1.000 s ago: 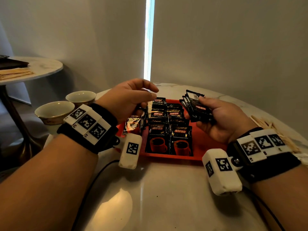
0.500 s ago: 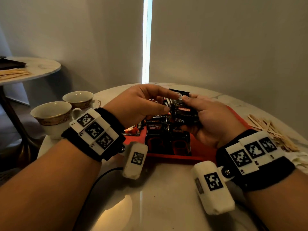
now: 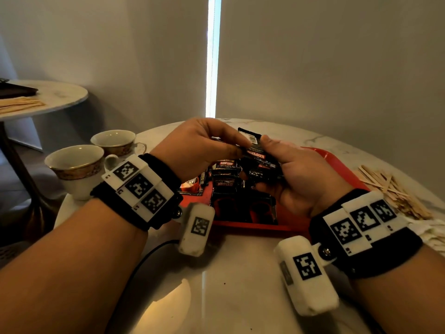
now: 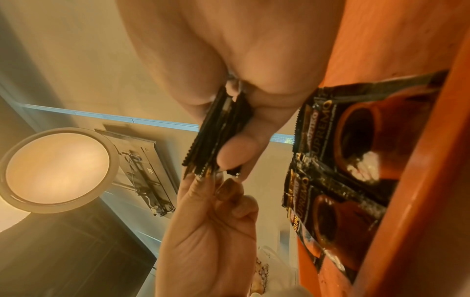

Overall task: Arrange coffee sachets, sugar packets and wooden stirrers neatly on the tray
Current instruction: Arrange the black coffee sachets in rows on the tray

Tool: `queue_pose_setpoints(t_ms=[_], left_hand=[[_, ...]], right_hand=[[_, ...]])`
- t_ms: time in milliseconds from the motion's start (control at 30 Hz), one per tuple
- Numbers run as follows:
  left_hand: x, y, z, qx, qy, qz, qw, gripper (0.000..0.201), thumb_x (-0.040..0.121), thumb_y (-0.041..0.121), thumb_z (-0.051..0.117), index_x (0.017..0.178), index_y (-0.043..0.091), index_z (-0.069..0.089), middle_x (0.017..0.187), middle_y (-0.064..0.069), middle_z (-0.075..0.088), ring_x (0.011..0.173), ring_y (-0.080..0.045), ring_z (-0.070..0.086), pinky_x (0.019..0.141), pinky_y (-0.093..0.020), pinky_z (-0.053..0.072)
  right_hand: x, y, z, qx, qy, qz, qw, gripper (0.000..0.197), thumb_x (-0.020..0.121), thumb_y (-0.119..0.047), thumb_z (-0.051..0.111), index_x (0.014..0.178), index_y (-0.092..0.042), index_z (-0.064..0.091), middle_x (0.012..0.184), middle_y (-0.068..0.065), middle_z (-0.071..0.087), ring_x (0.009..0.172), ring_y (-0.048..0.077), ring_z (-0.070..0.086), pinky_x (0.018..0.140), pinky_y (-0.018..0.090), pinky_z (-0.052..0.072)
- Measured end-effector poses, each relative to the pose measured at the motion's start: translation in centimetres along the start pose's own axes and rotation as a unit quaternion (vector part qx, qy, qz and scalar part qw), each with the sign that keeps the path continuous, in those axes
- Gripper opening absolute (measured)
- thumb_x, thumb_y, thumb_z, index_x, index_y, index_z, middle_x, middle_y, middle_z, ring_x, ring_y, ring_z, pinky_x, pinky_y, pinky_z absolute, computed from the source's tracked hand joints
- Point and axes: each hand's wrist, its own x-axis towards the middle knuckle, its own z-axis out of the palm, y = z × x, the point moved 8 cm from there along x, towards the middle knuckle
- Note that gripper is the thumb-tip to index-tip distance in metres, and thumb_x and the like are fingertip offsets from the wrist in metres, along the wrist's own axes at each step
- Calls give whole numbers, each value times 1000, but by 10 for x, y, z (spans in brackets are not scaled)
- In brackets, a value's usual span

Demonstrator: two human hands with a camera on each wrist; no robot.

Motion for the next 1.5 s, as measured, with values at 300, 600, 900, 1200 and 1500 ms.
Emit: queue_pose_setpoints(t_ms=[300, 600, 900, 1200, 1500], left_hand=[[-2, 3, -27, -102, 111, 30, 988, 7, 69, 28, 77, 73, 34, 79, 100, -20, 69, 87, -28, 52, 60, -27, 41], [1, -27, -78, -191, 231, -19, 954, 12, 92, 5, 64, 101, 13, 65, 109, -11, 74, 102, -28, 72, 66, -28, 54], [-5, -58, -88, -118, 247, -158, 949, 29, 93, -6, 58, 105, 19, 66, 108, -13, 68, 64, -13, 63, 51, -22, 54], [-14, -84, -72, -59, 137, -299, 943, 29, 92, -12, 51, 96, 9, 69, 99, -19, 72, 76, -29, 73, 47, -24, 53], [-19, -87, -69, -36, 116, -341, 932, 25, 91, -12, 51, 98, 3, 70, 106, -23, 70, 85, -31, 71, 65, -34, 59]], right_hand=[[4, 0, 0, 39, -15, 0, 999, 39, 101, -27, 55, 133, -3, 55, 100, 15, 73, 70, 25, 72, 39, 23, 49], [7, -10, -16, 64, 9, -17, 998, 20, 100, -18, 55, 120, -13, 53, 76, 7, 73, 61, 21, 73, 34, 20, 47], [28, 1, -50, 93, 65, -20, 993, 27, 104, -20, 51, 127, -7, 50, 75, 13, 72, 59, 20, 72, 35, 19, 48], [37, 15, -61, 103, 81, 1, 991, 31, 104, -22, 51, 129, -4, 51, 70, 13, 71, 56, 18, 71, 36, 18, 48], [39, 16, -62, 99, 86, -2, 991, 45, 103, -22, 52, 141, 1, 46, 74, 15, 70, 55, 17, 70, 36, 19, 48]])
